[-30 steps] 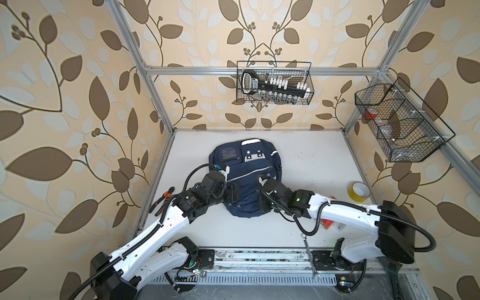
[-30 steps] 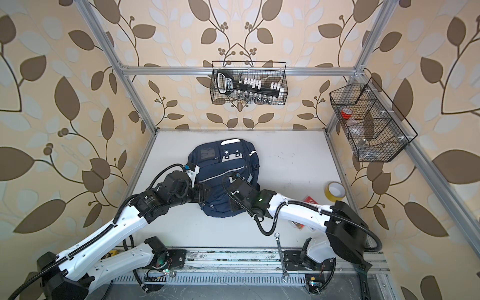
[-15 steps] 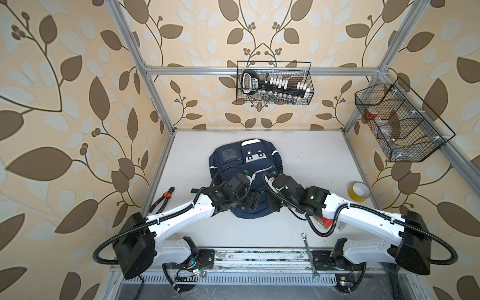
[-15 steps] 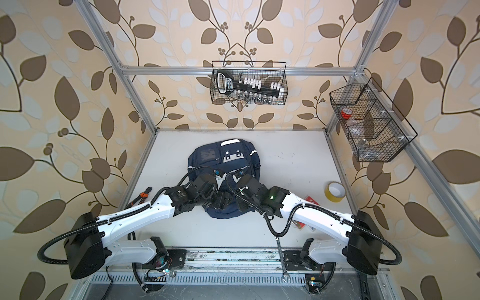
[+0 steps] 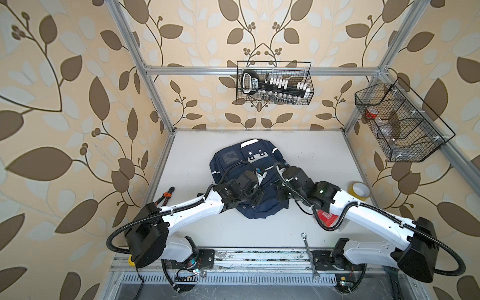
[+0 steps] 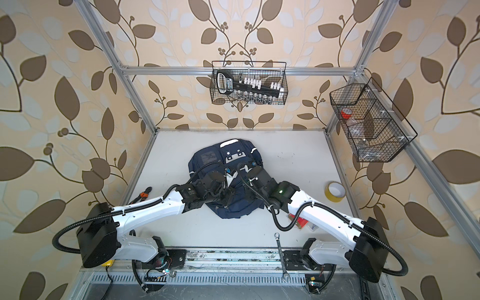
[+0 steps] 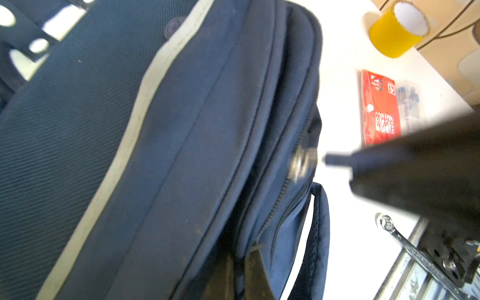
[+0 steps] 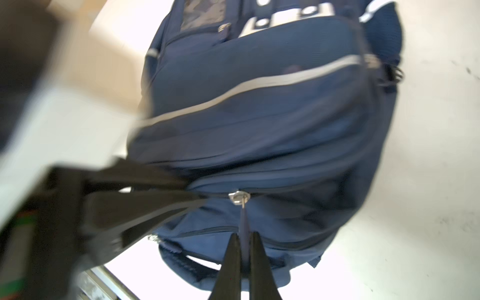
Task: Pack books, pencil case, and school supplies into a backpack
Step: Zip the student bag at the center of the table.
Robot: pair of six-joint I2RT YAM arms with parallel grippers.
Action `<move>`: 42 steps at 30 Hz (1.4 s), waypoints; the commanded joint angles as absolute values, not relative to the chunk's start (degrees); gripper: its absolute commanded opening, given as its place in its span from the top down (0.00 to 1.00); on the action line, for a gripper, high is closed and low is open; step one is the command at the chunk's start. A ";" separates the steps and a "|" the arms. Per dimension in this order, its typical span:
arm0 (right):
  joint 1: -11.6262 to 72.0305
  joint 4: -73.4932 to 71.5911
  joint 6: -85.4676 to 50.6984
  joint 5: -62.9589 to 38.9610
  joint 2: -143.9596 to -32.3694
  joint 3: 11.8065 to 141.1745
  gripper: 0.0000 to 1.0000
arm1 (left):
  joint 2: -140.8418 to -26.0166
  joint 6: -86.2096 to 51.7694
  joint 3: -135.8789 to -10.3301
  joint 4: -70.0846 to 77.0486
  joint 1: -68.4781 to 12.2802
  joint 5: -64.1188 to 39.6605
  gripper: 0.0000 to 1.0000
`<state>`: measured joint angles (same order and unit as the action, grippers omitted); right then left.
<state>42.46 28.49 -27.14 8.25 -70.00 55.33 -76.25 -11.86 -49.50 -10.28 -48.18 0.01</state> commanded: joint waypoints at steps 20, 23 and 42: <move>17.48 7.73 -20.50 -7.47 -100.33 66.75 1.00 | -46.92 -19.87 -44.79 -39.20 -47.11 13.44 1.00; 18.14 7.96 -20.28 -6.39 -106.96 72.20 1.00 | -46.96 -20.26 -44.49 -38.67 -47.11 10.92 1.00; 18.85 17.16 -20.44 8.06 -89.47 61.02 0.69 | -65.57 -29.97 -41.63 -23.83 -47.11 10.71 0.77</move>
<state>21.28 14.26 -19.57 -5.96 -92.86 62.30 -64.14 -25.21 -39.70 -17.45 -47.33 8.49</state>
